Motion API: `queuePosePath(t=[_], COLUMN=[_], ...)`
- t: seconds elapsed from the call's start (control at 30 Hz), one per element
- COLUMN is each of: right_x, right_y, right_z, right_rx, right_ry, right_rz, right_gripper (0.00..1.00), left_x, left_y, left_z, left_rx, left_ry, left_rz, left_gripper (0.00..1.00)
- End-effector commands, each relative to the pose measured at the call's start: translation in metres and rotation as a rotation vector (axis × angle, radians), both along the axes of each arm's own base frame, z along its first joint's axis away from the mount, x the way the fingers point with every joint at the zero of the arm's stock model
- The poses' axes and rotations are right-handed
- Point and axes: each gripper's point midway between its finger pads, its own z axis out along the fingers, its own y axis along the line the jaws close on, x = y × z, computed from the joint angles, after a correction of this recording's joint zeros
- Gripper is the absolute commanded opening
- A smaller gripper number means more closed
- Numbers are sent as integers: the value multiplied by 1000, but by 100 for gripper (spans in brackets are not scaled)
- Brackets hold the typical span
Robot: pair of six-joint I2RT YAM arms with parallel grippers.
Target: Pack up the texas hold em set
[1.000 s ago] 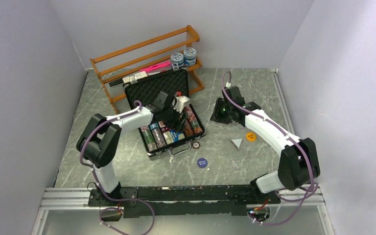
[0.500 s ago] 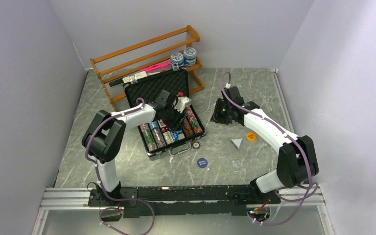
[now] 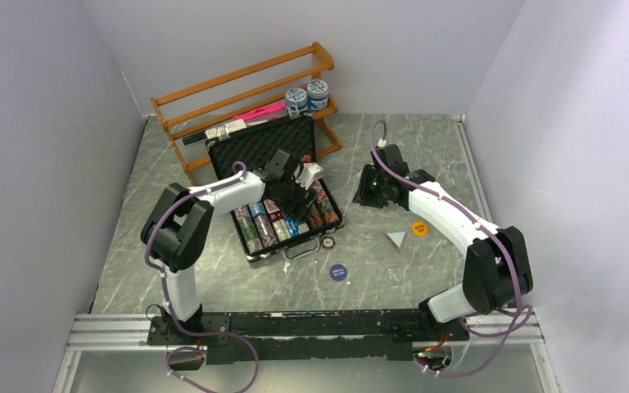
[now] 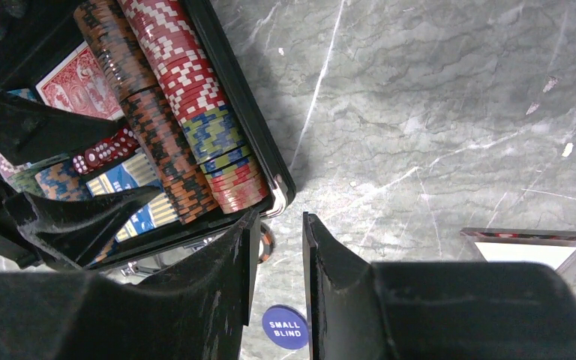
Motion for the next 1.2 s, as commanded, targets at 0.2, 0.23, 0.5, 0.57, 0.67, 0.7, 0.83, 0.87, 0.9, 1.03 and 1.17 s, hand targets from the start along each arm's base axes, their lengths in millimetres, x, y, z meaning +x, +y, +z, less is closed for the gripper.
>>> queuePosePath(t=[0.2, 0.23, 0.5, 0.57, 0.67, 0.7, 0.83, 0.87, 0.9, 1.03, 1.17], right_x=[9, 9, 7, 6, 6, 5, 3, 3, 2, 1, 1], right_y=[4, 4, 3, 4, 3, 3, 2, 2, 2, 1, 0], right_z=[11, 12, 12, 11, 11, 11, 9, 8, 7, 6, 6], right_rx=[21, 23, 24, 23, 20, 19, 17, 18, 17, 16, 15], right_ry=[-31, -32, -30, -29, -27, -26, -21, -21, -19, -16, -15], right_rz=[6, 6, 6, 8, 7, 8, 8, 7, 7, 5, 6], right_gripper=[31, 31, 31, 31, 31, 31, 31, 31, 31, 31, 31], left_x=[20, 21, 15, 11, 4, 2, 0, 0, 0, -3, -4], left_y=[6, 7, 5, 3, -1, -2, 2, 3, 4, 3, 1], left_z=[49, 50, 37, 29, 20, 18, 8, 6, 5, -1, -5], left_rx=[-36, -37, -37, -38, -45, -45, -13, -5, -1, -2, -1], left_ry=[-179, -184, -140, -109, -58, -44, -20, -19, -18, -2, 15], left_rz=[70, 76, 70, 57, 32, 26, 27, 30, 28, 13, 5], left_gripper=[73, 70, 42, 44, 51, 51, 52, 53, 54, 55, 58])
